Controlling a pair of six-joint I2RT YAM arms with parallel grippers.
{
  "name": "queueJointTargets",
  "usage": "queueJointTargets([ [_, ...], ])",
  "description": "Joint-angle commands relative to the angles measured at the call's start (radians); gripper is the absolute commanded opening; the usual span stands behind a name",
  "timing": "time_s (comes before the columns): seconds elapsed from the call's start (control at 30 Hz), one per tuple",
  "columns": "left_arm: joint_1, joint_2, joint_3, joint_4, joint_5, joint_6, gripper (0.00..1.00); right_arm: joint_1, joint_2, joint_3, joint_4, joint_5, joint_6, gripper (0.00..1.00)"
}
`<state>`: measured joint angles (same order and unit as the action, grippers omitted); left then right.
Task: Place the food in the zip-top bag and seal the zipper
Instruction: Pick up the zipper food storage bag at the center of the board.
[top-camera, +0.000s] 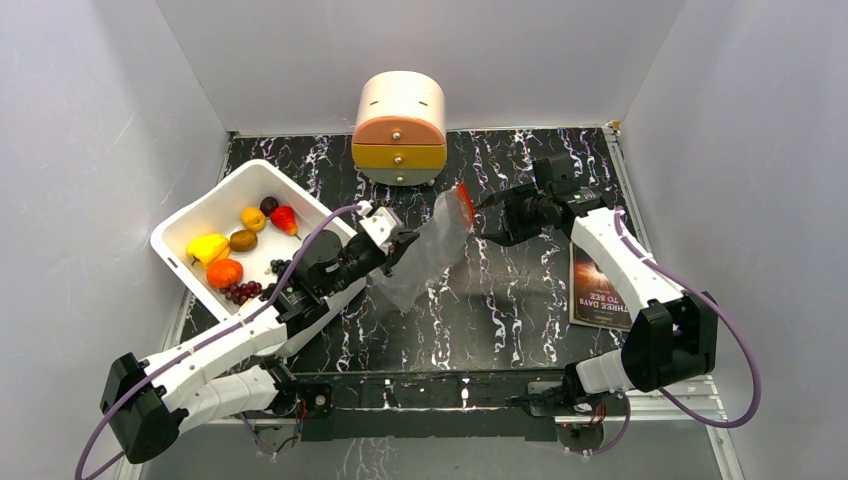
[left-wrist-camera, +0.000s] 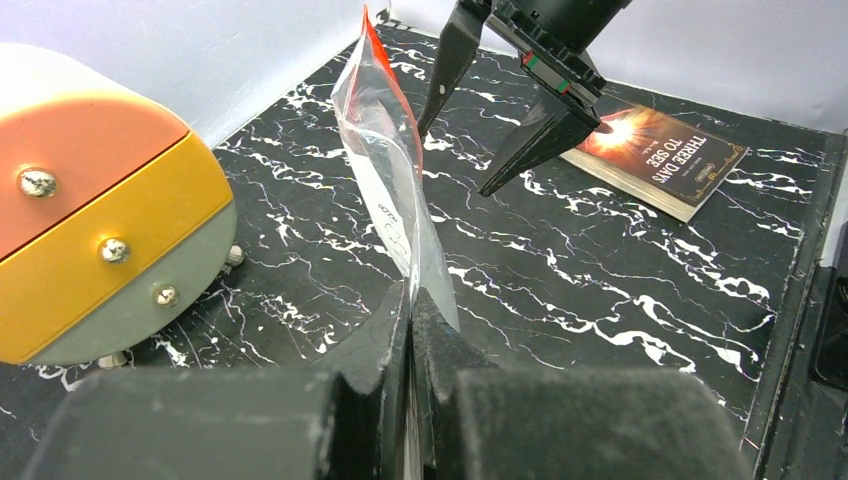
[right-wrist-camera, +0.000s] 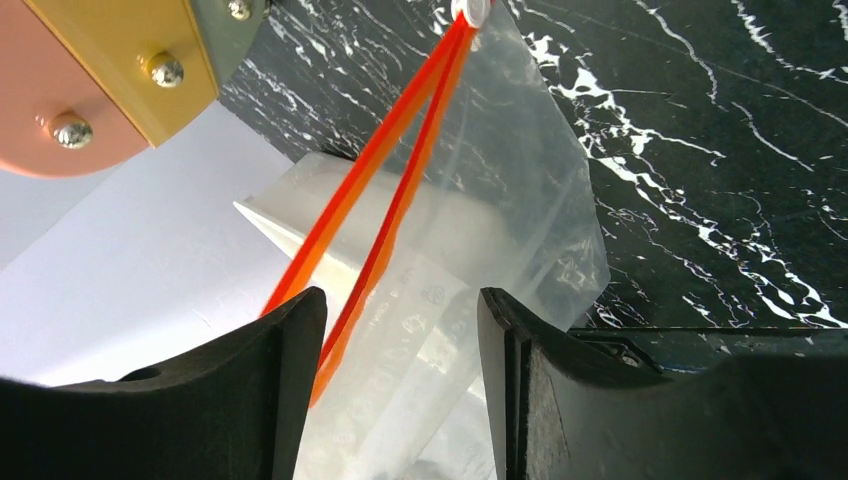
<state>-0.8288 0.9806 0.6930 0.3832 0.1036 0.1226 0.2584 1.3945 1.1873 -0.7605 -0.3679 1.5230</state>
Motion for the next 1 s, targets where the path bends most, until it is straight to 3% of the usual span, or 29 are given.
queueJointTargets([
  [0.0,-0.006,-0.031,0.000,0.018,0.040,0.008,0.00,-0.018,-0.043,-0.035,0.074,-0.006,0.041,0.55],
  [0.6,-0.006,-0.019,0.003,0.033,0.050,0.027,0.00,-0.020,-0.054,-0.063,0.026,-0.042,0.012,0.54],
  [0.97,-0.006,-0.019,-0.023,0.079,0.045,0.004,0.00,-0.019,-0.030,-0.053,0.070,-0.080,0.006,0.43],
])
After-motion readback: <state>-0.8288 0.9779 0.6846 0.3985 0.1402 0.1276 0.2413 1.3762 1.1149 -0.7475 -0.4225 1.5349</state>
